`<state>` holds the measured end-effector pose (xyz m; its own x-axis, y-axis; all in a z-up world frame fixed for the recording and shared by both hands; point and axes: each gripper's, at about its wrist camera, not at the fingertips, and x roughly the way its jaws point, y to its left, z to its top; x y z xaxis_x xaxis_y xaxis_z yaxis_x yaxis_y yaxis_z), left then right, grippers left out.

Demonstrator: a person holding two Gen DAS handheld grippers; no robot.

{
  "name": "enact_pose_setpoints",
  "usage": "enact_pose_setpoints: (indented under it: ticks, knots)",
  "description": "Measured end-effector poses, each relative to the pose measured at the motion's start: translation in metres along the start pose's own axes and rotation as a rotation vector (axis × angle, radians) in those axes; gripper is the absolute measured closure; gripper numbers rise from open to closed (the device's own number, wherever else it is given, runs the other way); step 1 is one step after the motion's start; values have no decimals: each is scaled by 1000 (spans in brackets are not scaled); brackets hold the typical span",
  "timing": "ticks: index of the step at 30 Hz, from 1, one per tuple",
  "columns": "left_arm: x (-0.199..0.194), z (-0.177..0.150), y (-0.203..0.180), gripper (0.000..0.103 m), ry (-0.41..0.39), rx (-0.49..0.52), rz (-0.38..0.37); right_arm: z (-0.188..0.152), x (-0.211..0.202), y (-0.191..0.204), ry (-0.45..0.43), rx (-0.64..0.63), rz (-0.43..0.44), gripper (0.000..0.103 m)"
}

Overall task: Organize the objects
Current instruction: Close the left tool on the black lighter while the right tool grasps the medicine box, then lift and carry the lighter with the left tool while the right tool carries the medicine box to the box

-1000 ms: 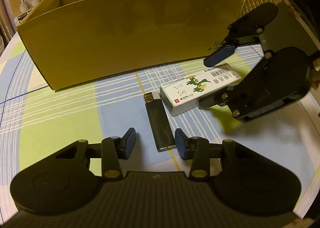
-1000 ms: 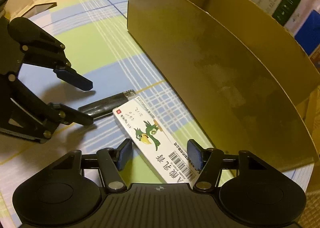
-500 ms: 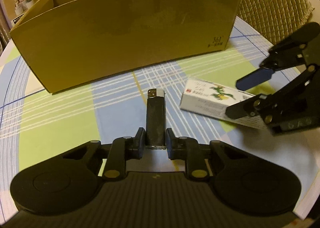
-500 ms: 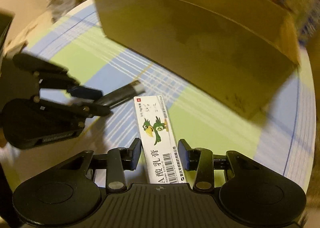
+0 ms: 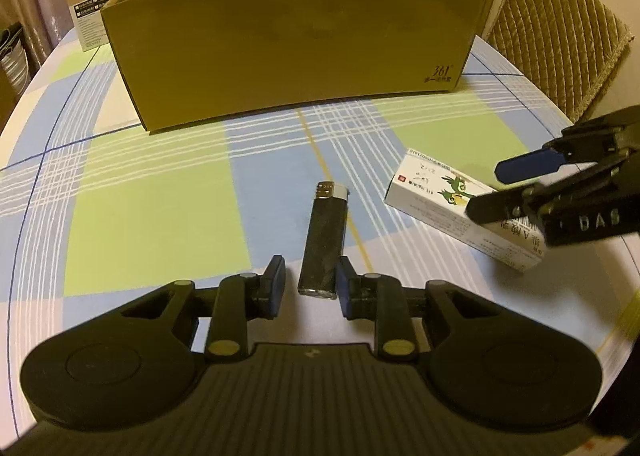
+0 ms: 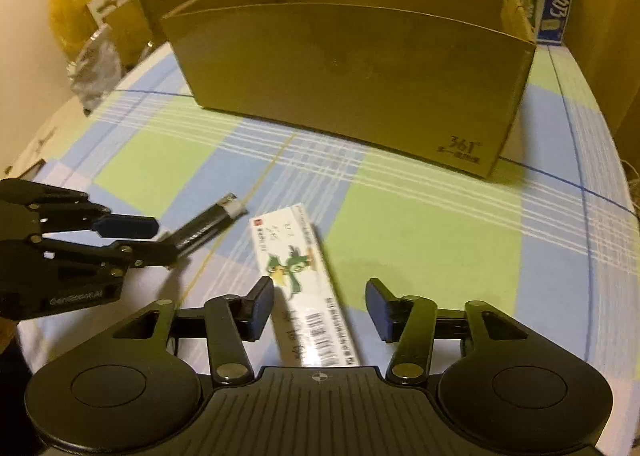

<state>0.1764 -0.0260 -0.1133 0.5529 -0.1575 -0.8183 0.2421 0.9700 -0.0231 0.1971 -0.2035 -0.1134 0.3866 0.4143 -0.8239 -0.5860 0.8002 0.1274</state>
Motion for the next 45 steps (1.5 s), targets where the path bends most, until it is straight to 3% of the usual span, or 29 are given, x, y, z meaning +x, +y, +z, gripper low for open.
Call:
enact_pose_setpoints:
  ticks: [4, 7, 8, 11, 20, 24, 45]
  knots:
    - [3, 4, -2, 78, -15, 19, 0, -11, 9, 14, -8, -91, -4, 54]
    - [3, 5, -4, 77, -29, 34, -1, -20, 13, 18, -42, -86, -5, 55]
    - [4, 4, -5, 77, -32, 40, -2, -22, 14, 19, -51, -74, -22, 64]
    - [7, 4, -9, 75, -45, 67, -1, -25, 14, 17, -70, -36, -59, 67]
    - [22, 5, -14, 74, -69, 102, 14, -26, 13, 16, -93, -18, -85, 67]
    - [23, 3, -16, 84, -76, 101, 5, -24, 15, 17, -104, -28, -82, 67]
    - [17, -1, -21, 85, -67, 77, 46, -23, 22, 21, -91, -58, -87, 67]
